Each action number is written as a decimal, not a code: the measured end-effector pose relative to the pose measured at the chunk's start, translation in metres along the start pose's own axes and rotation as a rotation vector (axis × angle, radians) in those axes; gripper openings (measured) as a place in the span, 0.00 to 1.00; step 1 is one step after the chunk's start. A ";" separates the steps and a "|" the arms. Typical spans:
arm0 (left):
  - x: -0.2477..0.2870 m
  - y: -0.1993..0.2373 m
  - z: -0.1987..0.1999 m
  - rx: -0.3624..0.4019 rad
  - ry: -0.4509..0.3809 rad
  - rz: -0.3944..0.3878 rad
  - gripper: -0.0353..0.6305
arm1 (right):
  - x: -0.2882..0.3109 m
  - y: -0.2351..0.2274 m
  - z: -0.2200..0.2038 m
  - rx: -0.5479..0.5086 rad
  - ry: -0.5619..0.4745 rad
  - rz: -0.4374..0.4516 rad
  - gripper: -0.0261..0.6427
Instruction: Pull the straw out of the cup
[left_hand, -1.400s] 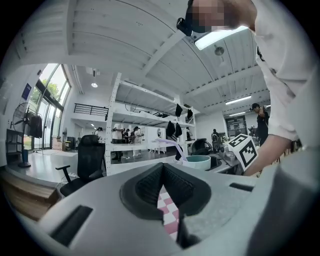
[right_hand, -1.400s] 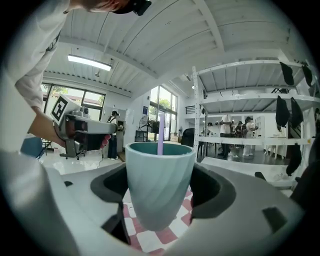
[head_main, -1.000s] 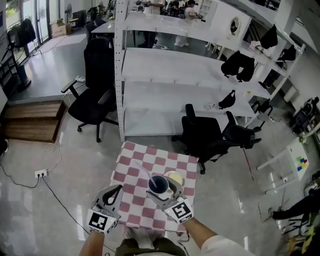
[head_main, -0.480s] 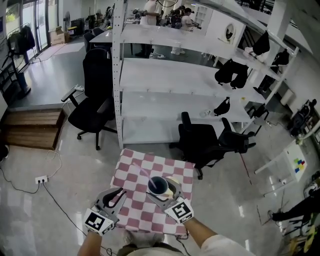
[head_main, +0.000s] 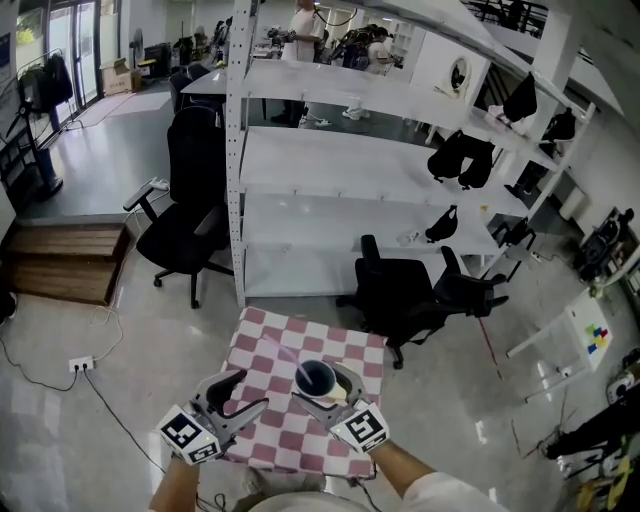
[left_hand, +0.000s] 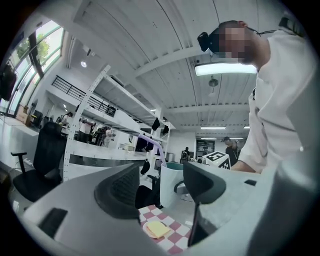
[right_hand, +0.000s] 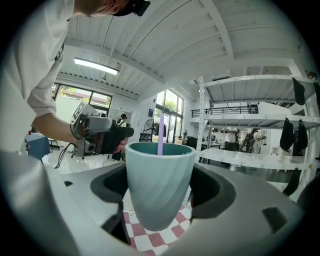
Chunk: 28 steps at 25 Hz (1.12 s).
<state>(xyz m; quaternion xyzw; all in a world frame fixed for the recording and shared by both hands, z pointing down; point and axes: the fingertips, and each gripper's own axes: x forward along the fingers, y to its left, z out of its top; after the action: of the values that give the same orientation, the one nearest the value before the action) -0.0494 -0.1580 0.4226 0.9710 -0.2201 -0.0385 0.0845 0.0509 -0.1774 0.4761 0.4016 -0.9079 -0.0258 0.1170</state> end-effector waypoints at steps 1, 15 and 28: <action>0.002 0.002 0.002 0.002 -0.003 -0.001 0.45 | 0.000 -0.001 0.002 -0.001 -0.001 0.002 0.60; 0.044 0.003 0.022 -0.035 -0.038 -0.085 0.45 | -0.004 0.009 0.019 -0.039 -0.027 0.060 0.60; 0.072 -0.011 0.039 -0.021 -0.056 -0.152 0.39 | -0.010 0.018 0.020 -0.036 -0.027 0.083 0.60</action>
<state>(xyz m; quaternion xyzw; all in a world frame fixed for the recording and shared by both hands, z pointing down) 0.0158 -0.1850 0.3795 0.9826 -0.1476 -0.0743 0.0852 0.0402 -0.1587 0.4576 0.3608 -0.9248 -0.0428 0.1130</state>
